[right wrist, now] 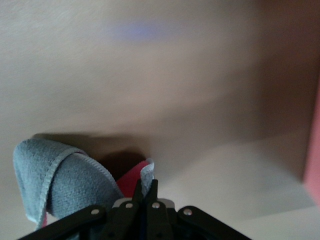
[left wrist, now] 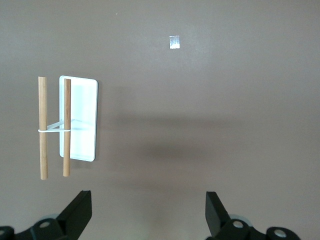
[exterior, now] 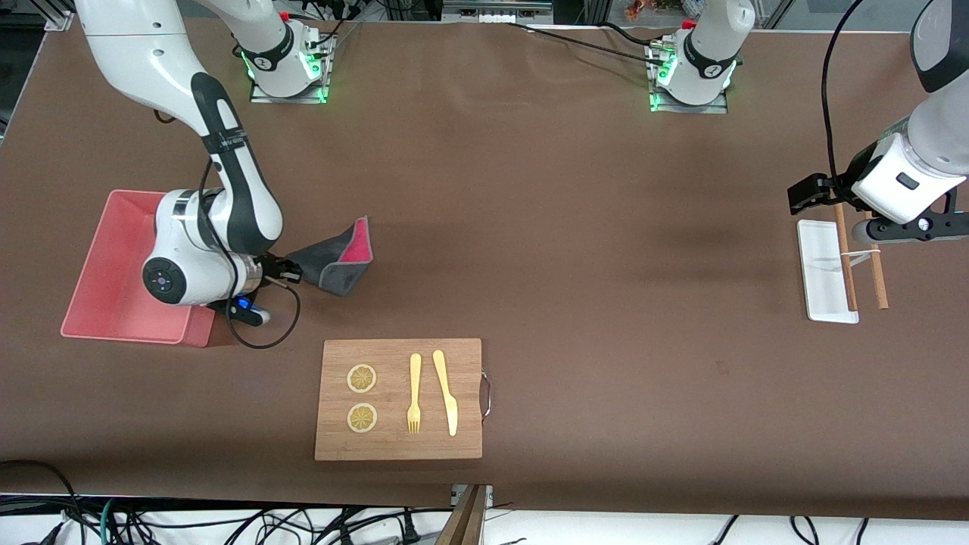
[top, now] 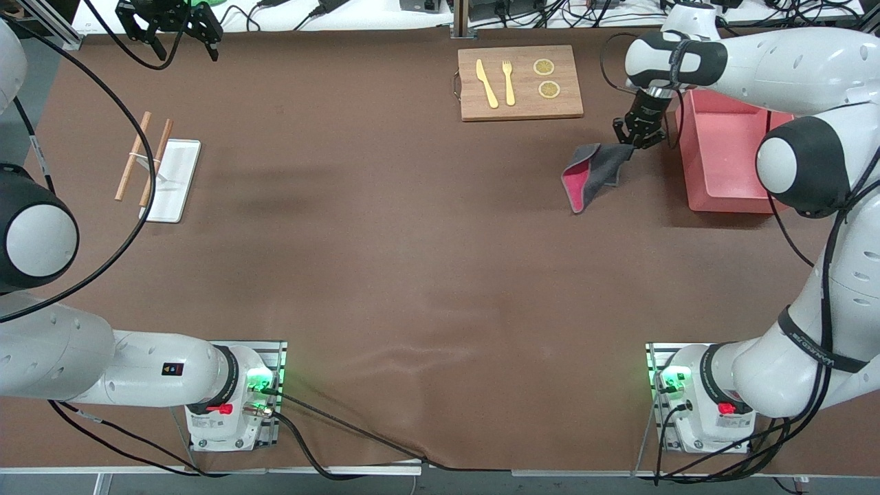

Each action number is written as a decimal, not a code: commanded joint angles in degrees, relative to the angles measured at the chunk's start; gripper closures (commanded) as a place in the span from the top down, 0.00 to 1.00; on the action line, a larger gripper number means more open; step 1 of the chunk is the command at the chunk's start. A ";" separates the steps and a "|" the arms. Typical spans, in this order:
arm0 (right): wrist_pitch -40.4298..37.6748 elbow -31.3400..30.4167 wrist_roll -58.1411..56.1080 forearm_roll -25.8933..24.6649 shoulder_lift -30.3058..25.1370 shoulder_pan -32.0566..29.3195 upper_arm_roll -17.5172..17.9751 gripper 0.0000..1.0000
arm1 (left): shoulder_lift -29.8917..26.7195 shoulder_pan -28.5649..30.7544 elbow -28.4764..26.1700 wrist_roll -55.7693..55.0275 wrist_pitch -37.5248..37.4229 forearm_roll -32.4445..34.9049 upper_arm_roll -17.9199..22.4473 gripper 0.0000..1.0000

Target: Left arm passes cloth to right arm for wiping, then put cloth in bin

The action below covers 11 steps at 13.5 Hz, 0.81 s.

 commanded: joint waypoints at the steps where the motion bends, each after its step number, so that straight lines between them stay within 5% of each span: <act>1: 0.29 -0.57 0.59 -2.62 -1.78 0.72 0.46 0.00 | -1.11 0.69 -1.29 1.22 0.66 -1.15 -0.55 1.00; 11: 16.81 1.27 42.49 -2.00 1.55 2.39 20.22 0.00 | -0.15 8.59 3.18 9.74 0.39 -5.54 -0.37 1.00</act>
